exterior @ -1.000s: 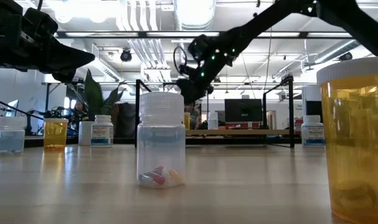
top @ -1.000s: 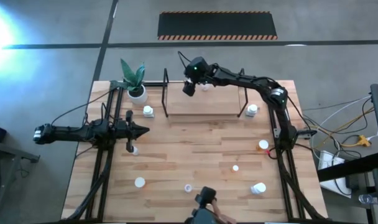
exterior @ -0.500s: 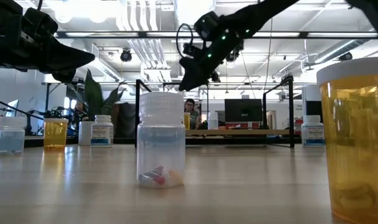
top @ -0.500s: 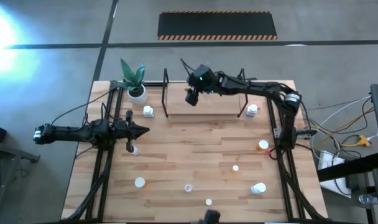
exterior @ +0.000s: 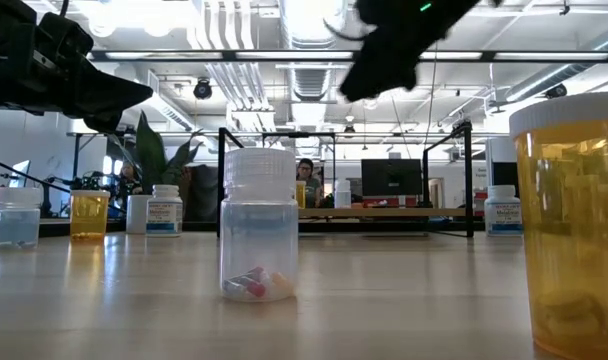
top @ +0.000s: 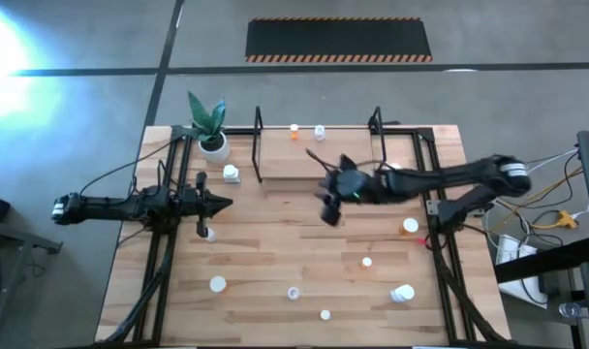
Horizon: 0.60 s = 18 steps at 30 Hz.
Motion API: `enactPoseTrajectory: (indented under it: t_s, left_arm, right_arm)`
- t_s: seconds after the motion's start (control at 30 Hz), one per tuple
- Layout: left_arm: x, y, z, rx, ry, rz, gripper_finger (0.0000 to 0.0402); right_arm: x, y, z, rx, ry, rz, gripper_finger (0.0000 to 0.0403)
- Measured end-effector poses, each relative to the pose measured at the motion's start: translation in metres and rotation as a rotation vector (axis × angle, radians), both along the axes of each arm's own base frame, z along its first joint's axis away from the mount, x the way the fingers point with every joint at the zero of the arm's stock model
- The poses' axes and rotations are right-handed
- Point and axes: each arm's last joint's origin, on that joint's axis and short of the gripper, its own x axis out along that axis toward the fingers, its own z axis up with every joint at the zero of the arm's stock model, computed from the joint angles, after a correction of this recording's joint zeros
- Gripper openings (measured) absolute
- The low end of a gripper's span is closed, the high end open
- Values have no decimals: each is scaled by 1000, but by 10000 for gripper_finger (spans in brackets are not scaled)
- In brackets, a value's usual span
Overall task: Pick and place medicine bottles onto shelf by color
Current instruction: Put the bottom white pill bottle on the shelf
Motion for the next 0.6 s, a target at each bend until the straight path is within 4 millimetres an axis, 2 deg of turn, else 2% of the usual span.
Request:
enactPoseTrajectory:
  t_s: [0.17, 0.3, 0.4, 0.6]
  left_arm:
    - [0, 0, 0, 0, 0, 0, 0]
    - [0, 0, 0, 0, 1, 0, 0]
    - [0, 0, 0, 0, 2, 0, 0]
    - [0, 0, 0, 0, 2, 0, 0]
  right_arm:
    - [-39, 33, -5, 216, 16, 57, 131]
    - [-58, 45, -6, 385, 18, 76, 129]
    - [-73, 50, -6, 473, 93, -1, 139]
    - [-109, 50, -7, 539, 437, -285, 187]
